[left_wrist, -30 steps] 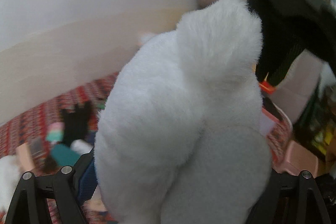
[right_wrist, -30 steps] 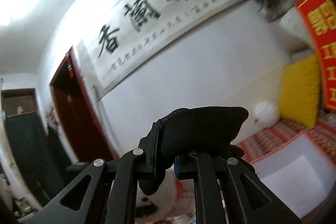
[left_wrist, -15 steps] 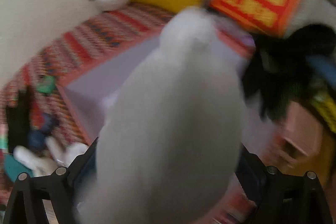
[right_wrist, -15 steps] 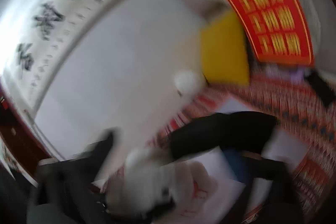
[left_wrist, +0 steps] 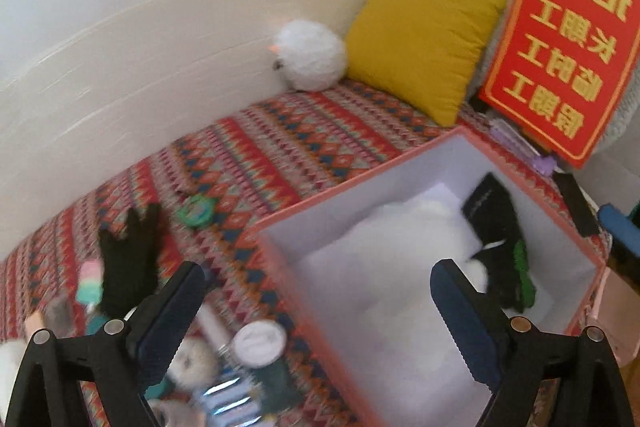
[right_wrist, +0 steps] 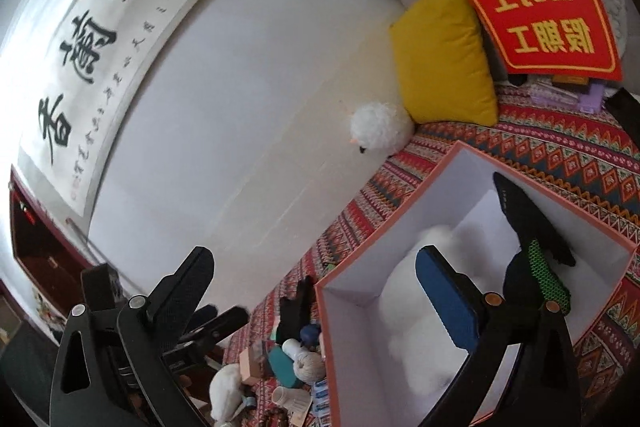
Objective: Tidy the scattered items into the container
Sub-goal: 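Carry gloves and plush toy into the pink box and release both, then grasp the white jar with the right gripper while the left grasps the bead bracelet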
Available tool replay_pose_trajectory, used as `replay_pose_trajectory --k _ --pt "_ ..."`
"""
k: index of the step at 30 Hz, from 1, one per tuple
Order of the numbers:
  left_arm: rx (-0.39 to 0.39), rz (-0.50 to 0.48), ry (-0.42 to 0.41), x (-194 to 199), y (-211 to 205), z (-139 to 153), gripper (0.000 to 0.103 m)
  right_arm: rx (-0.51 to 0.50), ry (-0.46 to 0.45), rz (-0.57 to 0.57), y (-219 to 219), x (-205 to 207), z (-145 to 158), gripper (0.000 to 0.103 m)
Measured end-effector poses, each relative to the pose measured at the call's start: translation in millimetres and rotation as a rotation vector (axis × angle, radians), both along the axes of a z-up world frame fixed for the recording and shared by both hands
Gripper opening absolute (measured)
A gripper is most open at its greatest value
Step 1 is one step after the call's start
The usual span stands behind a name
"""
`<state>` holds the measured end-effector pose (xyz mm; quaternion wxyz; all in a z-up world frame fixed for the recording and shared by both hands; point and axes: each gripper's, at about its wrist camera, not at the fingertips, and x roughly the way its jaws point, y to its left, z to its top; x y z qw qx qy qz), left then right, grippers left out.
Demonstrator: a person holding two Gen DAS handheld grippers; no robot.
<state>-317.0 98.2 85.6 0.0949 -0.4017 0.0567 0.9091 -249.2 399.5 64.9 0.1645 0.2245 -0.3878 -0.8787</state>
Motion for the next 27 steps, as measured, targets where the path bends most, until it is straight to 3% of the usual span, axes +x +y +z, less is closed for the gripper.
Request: replay_pose_trajectory --k 5,15,21,27 --pt "0.038 0.132 0.002 39.1 -79.2 -8.6 0.096 0.047 0.019 0.091 -42.1 0.5 5.1 0.103" --pt "0.082 0.478 0.032 149.8 -246.2 -38.5 0.101 0.225 0.03 0.33 -187.0 3.6 -8.5 0.103" --pt "0.111 0.636 -0.025 194.6 -314.2 -89.8 0.101 0.424 -0.001 0.471 -287.3 9.0 -47.6 0.103" --pt "0.142 0.654 -0.149 193.6 -330.1 -163.3 0.101 0.64 -0.035 0.564 -370.0 9.7 -109.4 0.1"
